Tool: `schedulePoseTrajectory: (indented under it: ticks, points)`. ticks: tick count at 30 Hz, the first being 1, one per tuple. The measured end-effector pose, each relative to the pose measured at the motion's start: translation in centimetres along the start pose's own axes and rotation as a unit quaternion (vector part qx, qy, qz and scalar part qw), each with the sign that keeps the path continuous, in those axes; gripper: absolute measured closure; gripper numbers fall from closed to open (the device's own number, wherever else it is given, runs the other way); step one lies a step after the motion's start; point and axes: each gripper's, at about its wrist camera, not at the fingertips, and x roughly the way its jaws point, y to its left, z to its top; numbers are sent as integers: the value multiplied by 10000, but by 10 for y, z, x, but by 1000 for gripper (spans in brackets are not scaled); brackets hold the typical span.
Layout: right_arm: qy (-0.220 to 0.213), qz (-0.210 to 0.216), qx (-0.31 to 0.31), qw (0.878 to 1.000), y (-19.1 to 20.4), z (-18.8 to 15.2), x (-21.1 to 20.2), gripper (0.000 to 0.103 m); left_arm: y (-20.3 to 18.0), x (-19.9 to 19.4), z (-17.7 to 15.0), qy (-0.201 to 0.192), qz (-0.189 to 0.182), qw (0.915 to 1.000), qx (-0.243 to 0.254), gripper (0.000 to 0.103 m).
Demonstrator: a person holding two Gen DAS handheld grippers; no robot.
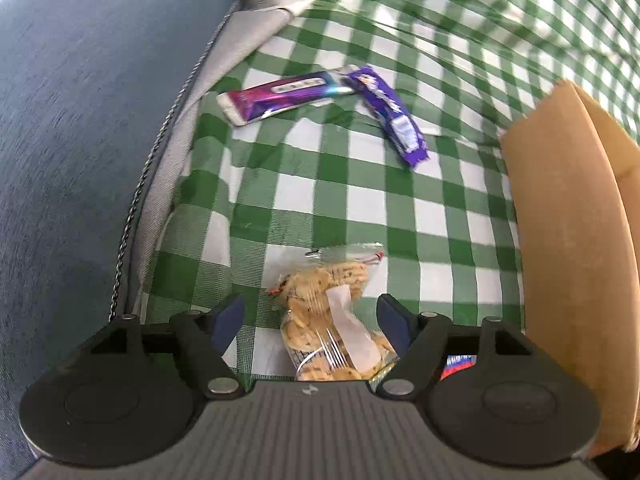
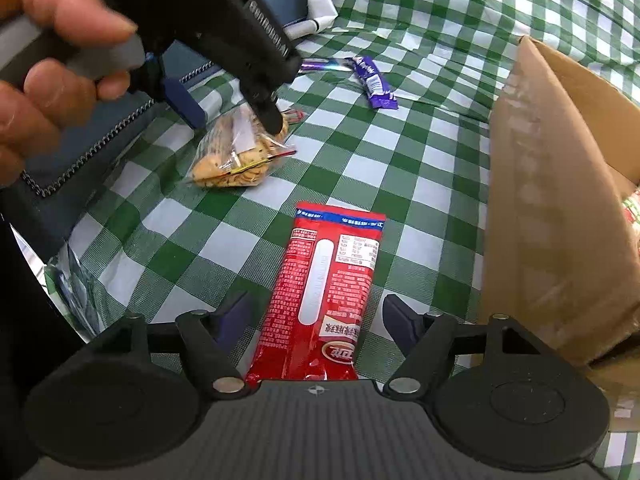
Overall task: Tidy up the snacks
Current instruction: 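Close the left tool on the cracker bag while the right tool grips the long red packet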
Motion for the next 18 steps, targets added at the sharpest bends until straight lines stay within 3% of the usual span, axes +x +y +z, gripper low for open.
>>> schedulePoseTrajectory:
  ticks: [5,10,14,17,18]
  points:
    - [84,-77,-46,9999,0,1,6,29,-5,5,4,49,-11,10000,-59,25]
    - [123,48,10,9999,-3,0,9,48,-17,13,2,157,-11,9998,74,25]
    - [20,-9,-362,9993,6,-4,5,54,-21,19,1,255,158,9994,187,26]
    - [-35,-54,-384,9992,6,-4,2,58,-19,21,0,312,216,9991,187,31]
    - [-50,-69,-351,9993,4,-4,1,59,-18,21,0,305,218,9991,195,37]
